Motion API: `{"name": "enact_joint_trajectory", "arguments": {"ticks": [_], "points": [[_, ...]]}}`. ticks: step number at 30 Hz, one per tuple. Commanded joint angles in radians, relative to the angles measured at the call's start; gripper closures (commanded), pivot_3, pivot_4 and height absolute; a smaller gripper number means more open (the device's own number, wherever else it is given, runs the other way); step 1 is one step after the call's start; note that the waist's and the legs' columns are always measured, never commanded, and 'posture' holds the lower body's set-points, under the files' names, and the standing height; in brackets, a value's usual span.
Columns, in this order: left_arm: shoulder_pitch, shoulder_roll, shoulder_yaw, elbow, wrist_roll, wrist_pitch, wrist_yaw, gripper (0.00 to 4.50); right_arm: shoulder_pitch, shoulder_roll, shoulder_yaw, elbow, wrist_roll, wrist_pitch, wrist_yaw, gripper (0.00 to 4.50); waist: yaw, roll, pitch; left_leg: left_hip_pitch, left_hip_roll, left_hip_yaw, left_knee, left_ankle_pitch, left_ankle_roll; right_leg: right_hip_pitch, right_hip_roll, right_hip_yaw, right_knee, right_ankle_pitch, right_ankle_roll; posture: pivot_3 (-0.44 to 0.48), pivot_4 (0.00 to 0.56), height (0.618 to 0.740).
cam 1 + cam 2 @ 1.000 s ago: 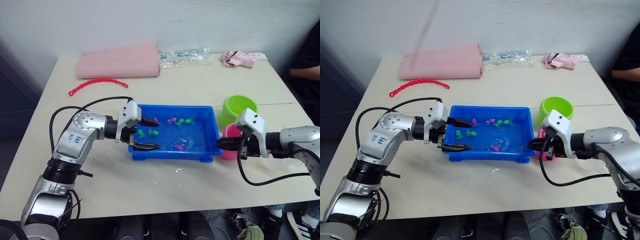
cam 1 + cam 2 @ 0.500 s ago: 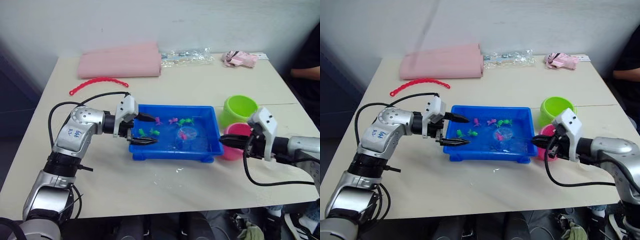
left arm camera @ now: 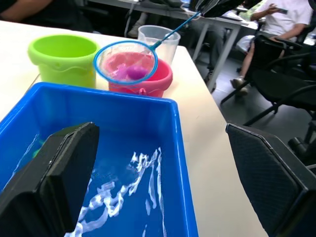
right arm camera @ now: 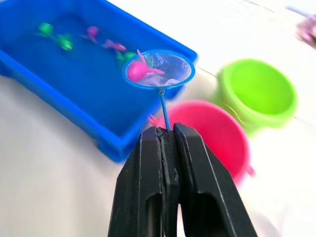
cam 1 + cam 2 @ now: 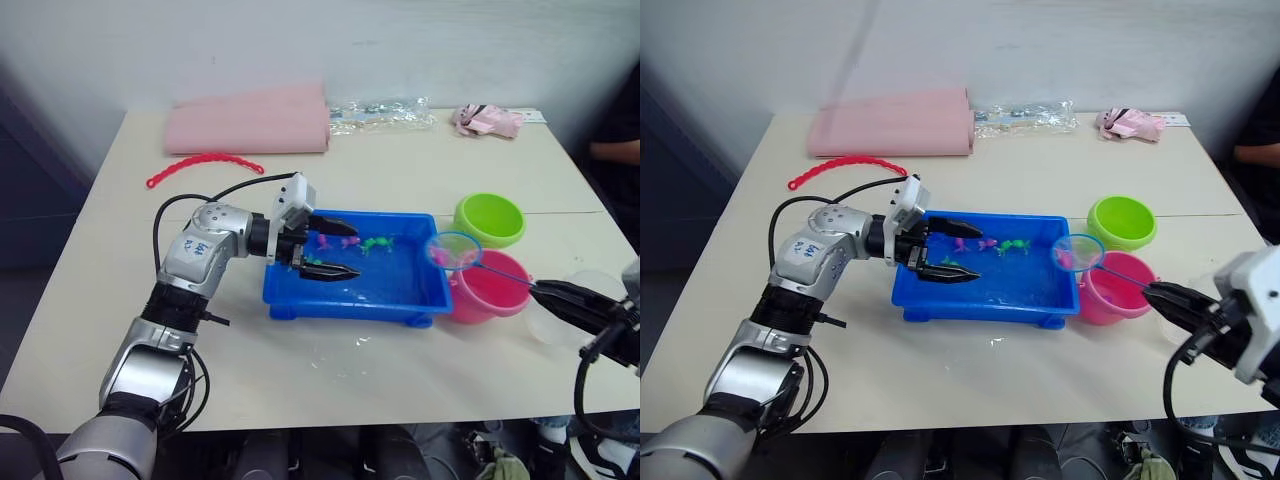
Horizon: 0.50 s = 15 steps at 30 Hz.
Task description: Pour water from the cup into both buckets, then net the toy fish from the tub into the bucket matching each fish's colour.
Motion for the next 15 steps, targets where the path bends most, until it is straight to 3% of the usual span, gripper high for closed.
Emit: {"name": "enact_joint_trajectory", "arguments": {"ticks": [1,6,9,15], "points": [[-0.035,-0.023,-0.007,0.027,0.013,-0.047,-0.028,0.03,0.077,0.025,-0.098,-0.038,-0.041,-0.072,-0.002,4.50,-0.002,0.000,0.000,0.000,0.000,0.000,0.000,0.000,0.000,0.000,0.000,0.000,0.000,0.000,0.000,0.000,0.150,0.738],[-0.050,-0.050,-0.012,0.062,0.030,-0.078,-0.047,0.03,0.285,0.058,-0.073,-0.027,-0.383,-0.449,0.040,4.50,-0.002,0.000,0.000,0.001,0.000,0.001,0.000,0.000,0.000,-0.001,0.000,0.001,0.000,0.000,0.000,0.000,0.150,0.738],[-0.055,-0.057,-0.010,0.077,0.037,-0.091,-0.050,0.03,0.373,0.052,-0.015,0.022,-0.632,-0.793,0.042,4.50,-0.002,0.000,0.000,0.001,-0.001,0.003,-0.001,0.000,0.000,-0.001,0.001,0.002,0.000,0.000,0.000,0.000,0.150,0.738],[-0.066,-0.068,-0.005,0.098,0.051,-0.112,-0.049,0.03,0.377,0.031,0.002,0.147,-0.936,-1.217,-0.047,4.50,-0.004,-0.001,0.000,0.002,0.000,0.004,-0.001,0.000,0.000,-0.001,0.001,0.004,0.000,0.000,0.001,0.000,0.150,0.738]]}}
